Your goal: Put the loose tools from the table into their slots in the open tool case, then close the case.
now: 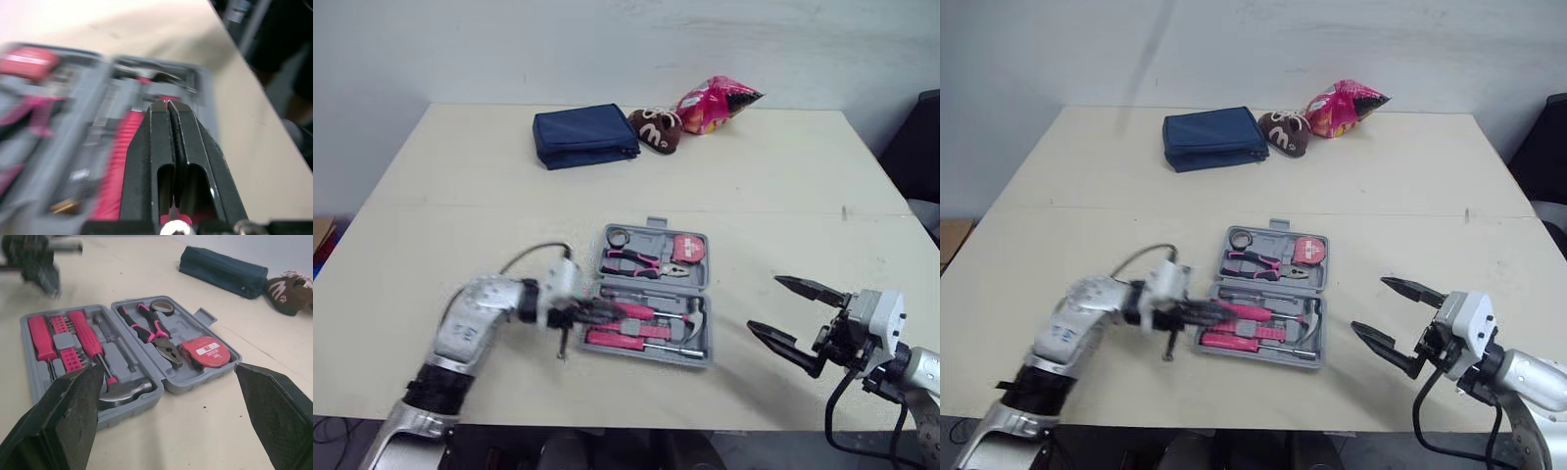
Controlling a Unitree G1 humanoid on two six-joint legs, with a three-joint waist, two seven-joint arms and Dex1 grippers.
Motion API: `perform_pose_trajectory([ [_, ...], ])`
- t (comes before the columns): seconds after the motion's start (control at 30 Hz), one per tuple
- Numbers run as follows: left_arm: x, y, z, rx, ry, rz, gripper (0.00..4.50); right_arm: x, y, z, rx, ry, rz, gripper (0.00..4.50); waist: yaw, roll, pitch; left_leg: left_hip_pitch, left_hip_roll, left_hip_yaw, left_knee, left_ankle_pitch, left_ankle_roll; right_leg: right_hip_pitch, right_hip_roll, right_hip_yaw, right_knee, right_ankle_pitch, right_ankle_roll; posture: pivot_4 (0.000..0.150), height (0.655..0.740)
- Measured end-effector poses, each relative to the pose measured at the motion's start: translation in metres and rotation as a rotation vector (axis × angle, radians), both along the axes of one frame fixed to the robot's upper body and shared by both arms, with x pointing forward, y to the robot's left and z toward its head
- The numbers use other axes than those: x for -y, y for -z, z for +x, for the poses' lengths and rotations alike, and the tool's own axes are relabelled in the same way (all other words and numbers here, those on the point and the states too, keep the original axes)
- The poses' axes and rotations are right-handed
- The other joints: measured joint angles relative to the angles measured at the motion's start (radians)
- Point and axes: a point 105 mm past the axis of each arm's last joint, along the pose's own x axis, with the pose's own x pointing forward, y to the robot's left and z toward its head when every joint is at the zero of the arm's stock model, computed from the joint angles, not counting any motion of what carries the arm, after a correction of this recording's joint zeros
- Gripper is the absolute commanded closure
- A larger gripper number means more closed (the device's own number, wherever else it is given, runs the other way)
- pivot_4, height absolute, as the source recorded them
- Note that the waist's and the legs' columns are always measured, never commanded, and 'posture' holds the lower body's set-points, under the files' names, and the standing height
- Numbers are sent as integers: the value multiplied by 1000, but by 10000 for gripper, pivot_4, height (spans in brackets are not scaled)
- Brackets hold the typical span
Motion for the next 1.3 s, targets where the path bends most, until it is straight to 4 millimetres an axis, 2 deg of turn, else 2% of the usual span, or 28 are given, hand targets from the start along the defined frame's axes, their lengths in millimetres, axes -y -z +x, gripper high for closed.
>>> perform_pose_trajectory([
  [0.03,-12,2,9,15,-57,34,45000,0,4,3,-14,-6,-33,13947,-1,0,0,0,0,1,0,0,0,0,0,1,-1,0,0,1500,7400],
  [0.13,-30,21,30,14,-190,131,45000,2,23,15,-73,12,-110,28477,-1,-2,1,0,-2,2,1,-1,1,0,-1,1,-2,0,1,1500,7400],
  [0.23,-32,36,43,-2,-252,163,45000,5,41,30,-111,51,-172,44283,1,-5,3,-3,-2,3,3,-1,2,-2,-2,1,-2,1,2,1500,7400],
  [0.33,-21,45,50,-13,-267,173,45000,6,55,45,-135,75,-219,44707,4,-5,3,-14,-2,4,7,0,3,-13,-2,2,2,1,3,1500,7400],
  [0.43,-11,49,54,-4,-280,174,45000,2,65,57,-156,82,-238,44707,1,-5,4,-16,-1,7,7,1,2,-18,-2,3,5,1,4,1500,7400],
  [0.77,2,53,58,-17,-286,145,45000,-25,66,80,-109,47,-220,44707,-6,-5,4,-11,-1,8,8,5,-1,-16,0,4,12,1,4,1500,7400],
  [1.0,3,54,47,-26,-254,164,45000,-32,64,81,-105,26,-212,44707,-7,-5,4,-11,0,8,7,5,-1,-17,0,5,12,1,4,1500,7400],
  [1.17,1,57,31,-39,-245,184,45000,-36,65,69,-153,10,-212,44707,-5,-5,4,-11,0,8,4,5,-2,-18,0,5,11,1,4,1500,7400],
  [1.3,-2,59,26,-48,-268,179,45000,-40,66,62,-181,6,-210,44707,-7,-5,4,-11,0,8,4,6,-2,-18,0,5,11,1,4,1500,7400],
])
